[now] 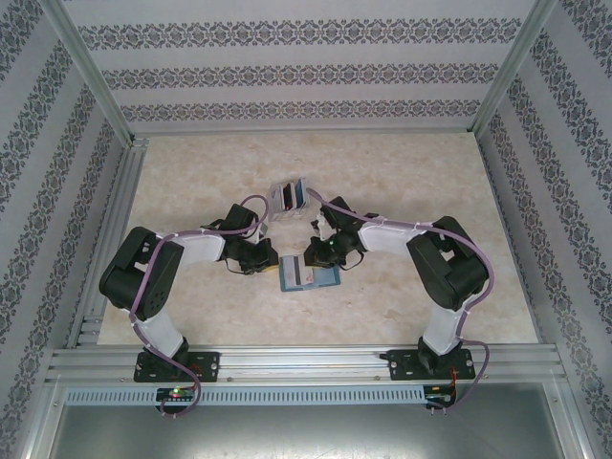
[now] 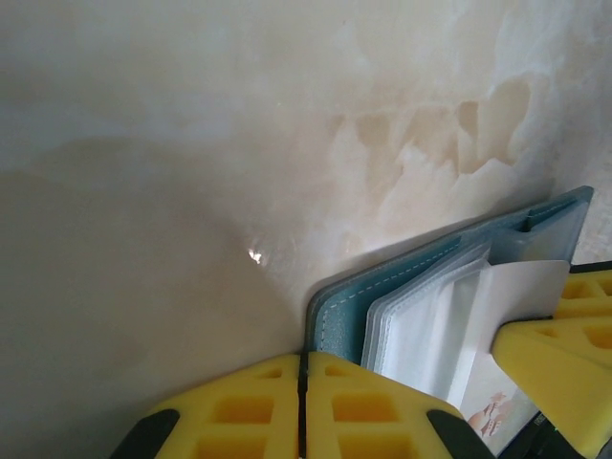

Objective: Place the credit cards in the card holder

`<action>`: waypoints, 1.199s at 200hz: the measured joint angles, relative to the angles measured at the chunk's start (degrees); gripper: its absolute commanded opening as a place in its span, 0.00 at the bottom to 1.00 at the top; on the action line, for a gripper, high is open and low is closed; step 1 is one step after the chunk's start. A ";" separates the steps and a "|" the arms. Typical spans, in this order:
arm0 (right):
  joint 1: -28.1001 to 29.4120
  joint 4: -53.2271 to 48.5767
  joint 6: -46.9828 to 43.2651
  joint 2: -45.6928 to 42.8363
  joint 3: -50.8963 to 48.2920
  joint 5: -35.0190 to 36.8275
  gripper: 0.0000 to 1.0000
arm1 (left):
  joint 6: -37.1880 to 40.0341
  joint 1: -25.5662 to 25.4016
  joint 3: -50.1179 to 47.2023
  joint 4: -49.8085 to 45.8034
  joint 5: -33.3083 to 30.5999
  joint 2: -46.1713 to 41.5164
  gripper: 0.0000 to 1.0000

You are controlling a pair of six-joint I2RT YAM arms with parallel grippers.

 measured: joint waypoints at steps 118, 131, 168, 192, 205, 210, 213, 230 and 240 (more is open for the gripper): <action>0.55 -9.18 -3.28 -3.28 1.40 8.48 0.38 | 0.11 -0.39 0.00 0.33 -0.46 -0.04 0.07; 0.55 -10.58 -3.67 -3.37 2.08 9.03 0.42 | 0.09 -0.39 0.00 0.48 -0.42 -0.04 0.07; 0.55 -13.20 -4.11 -4.83 3.76 9.25 0.47 | 0.04 -0.42 0.00 0.90 -0.15 0.15 0.07; 0.66 -14.99 -5.01 -5.88 4.83 11.28 0.46 | 0.02 -0.68 0.09 0.92 -0.28 0.17 0.07; 0.63 -16.22 -5.33 -6.75 4.85 12.50 0.42 | 0.02 -0.85 0.13 1.09 -0.44 0.17 0.07; 0.63 -16.63 -5.46 -7.04 4.85 12.79 0.39 | -0.02 -0.98 0.13 1.25 -0.48 0.17 0.07; 0.63 -16.85 -5.75 -7.19 4.85 12.94 0.36 | -0.04 -1.05 0.13 1.33 -0.52 0.20 0.07; 0.63 -17.20 -5.79 -7.82 4.85 13.53 0.22 | -0.48 -1.44 0.13 1.99 -0.63 0.39 0.07; 0.66 -17.14 -6.29 -7.87 4.85 13.55 0.15 | -0.68 -1.84 0.24 2.40 -0.76 0.55 0.07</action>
